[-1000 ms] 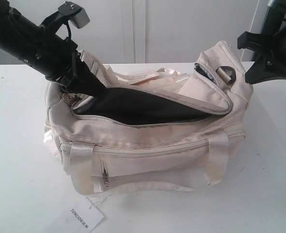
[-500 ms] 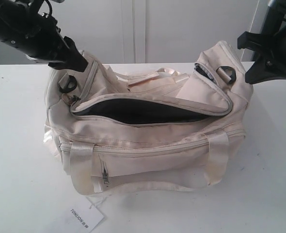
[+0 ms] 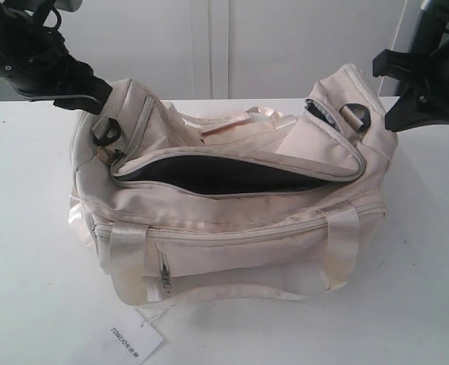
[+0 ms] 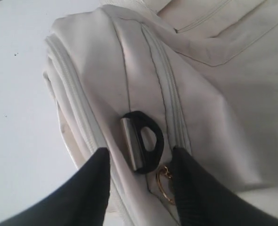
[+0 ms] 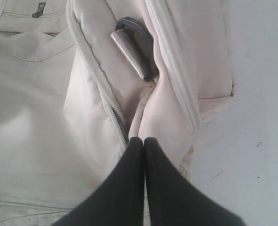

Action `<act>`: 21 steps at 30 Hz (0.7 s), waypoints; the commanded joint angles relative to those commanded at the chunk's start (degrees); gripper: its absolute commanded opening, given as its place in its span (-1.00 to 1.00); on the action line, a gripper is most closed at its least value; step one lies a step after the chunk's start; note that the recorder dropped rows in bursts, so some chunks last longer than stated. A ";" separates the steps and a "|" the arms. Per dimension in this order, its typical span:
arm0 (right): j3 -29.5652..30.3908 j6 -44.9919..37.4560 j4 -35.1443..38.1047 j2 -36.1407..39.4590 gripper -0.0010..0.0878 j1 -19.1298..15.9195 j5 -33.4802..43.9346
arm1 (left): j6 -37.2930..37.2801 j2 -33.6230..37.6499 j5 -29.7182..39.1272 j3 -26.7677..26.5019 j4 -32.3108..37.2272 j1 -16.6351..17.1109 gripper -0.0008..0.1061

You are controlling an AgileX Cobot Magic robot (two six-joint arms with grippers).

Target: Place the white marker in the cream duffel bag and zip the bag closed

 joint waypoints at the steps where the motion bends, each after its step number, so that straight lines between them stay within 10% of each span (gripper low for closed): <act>1: 0.00 0.00 0.00 0.00 -0.98 0.00 0.00 | -0.80 0.40 -0.27 0.00 0.00 0.00 -0.10; 15: 0.00 0.00 0.00 0.00 -0.98 0.00 -0.11 | -8.60 5.96 0.60 0.00 6.24 0.00 0.15; 21: 0.00 0.00 0.00 0.00 -0.98 0.00 -0.11 | -9.02 7.03 0.52 0.00 3.87 0.00 -0.72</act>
